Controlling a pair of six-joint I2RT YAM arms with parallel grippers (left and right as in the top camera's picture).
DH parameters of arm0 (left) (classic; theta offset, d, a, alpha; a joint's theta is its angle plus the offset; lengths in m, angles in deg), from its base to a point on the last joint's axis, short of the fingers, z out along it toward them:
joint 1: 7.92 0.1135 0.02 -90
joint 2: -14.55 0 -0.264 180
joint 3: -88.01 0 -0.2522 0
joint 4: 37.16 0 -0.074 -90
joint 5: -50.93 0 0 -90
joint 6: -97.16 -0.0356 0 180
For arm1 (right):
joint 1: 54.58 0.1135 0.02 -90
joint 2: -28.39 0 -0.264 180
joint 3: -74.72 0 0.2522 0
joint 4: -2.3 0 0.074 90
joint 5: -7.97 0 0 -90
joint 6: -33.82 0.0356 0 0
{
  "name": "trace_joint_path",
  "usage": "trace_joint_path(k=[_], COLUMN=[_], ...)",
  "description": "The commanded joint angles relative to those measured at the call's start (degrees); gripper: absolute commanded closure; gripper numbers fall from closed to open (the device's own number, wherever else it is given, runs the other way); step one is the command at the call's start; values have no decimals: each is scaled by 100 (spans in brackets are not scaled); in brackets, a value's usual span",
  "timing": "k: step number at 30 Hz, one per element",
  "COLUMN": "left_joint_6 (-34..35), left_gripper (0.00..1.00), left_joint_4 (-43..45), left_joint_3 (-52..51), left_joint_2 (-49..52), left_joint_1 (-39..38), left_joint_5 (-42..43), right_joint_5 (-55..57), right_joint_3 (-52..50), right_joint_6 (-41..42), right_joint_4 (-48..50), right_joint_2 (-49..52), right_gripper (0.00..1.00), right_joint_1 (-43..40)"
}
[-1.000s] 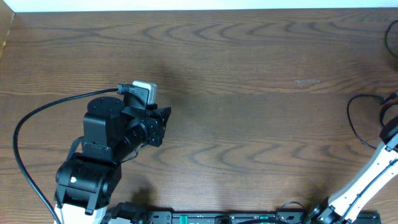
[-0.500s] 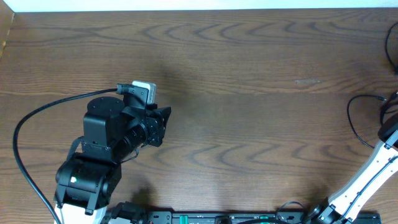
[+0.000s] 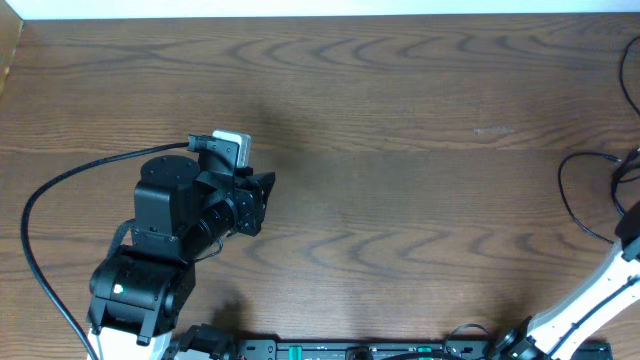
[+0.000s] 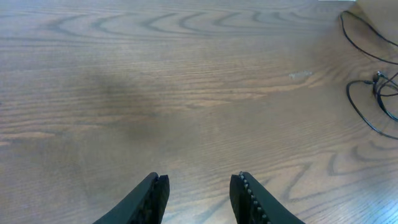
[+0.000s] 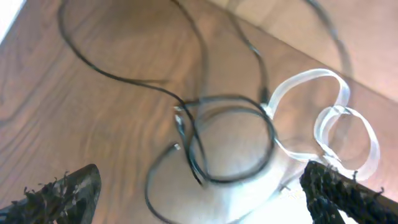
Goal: Untangle cables
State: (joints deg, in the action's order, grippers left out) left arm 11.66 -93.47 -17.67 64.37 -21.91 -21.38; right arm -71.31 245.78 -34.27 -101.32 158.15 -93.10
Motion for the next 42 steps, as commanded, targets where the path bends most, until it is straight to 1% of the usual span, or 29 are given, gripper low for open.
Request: trace_joint_path(k=[1, 3, 4, 6, 10, 15, 19, 20, 22, 25, 27, 29, 33, 34, 35, 36, 39, 42], left_joint_6=[4, 4, 7, 7, 31, 50, 48, 48, 50, 50, 52, 103, 439, 516, 597, 660, 728, 876], left_gripper=[62, 62, 62, 62, 66, 66, 65, 65, 61, 58, 51, 49, 48, 48, 45, 44, 42, 40], left_joint_4=[44, 57, 57, 57, 55, 57, 55, 57, 55, 15, -61, -170, -260, -258, -240, -214, -85, -90], left_joint_3=[-35, -35, -35, -35, -35, -35, -50, -50, -50, -63, -98, -144, -258, -291, -337, -393, -658, -940], left_joint_2=[-11, -11, -11, -13, -24, -39, -55, -63, -66, -66, -66, -66, -190, -269, -369, -479, -986, -1543], left_joint_1=[-22, -22, -22, -22, -22, -22, -22, -22, -22, -22, -22, -22, -22, -22, -24, -24, -24, -22], left_joint_5=[-39, -39, -42, -72, -382, -647, -940, -944, -942, -975, -1117, -1311, -1818, -1893, -1958, -1998, -1993, -2065], right_joint_5=[472, 481, 203, -219, -116, -223, -267, -289, -267, -170, -166, -186, -361, -407, -413, -424, -459, -461], right_joint_3=[42, 42, 0, -192, -896, -2017, -3265, -3648, -4253, -5281, -5849, -6529, -7733, -8004, -8325, -8546, -9383, -10006], right_joint_6=[474, 549, 140, -142, 42, 76, 46, -22, -120, -323, -380, -378, -380, -382, -393, -446, -925, -914], right_joint_4=[-437, -750, -748, -748, -682, -391, 153, 372, 713, 1309, 1631, 1996, 2520, 2621, 2730, 2815, 3176, 3359], right_joint_2=[-122, -173, -225, -439, -1176, -2332, -3442, -3781, -4343, -5333, -5901, -6555, -7637, -7884, -8157, -8341, -9055, -9696], right_gripper=[1, 1, 1, 1, 1, 1, 1, 1, 1, 1, 1, 1, 1, 1, 1, 1, 1, 1], right_joint_1=[-39, -57, -76, -94, -72, -35, 140, 245, 470, 990, 1311, 1687, 2273, 2396, 2542, 2643, 3040, 3246])
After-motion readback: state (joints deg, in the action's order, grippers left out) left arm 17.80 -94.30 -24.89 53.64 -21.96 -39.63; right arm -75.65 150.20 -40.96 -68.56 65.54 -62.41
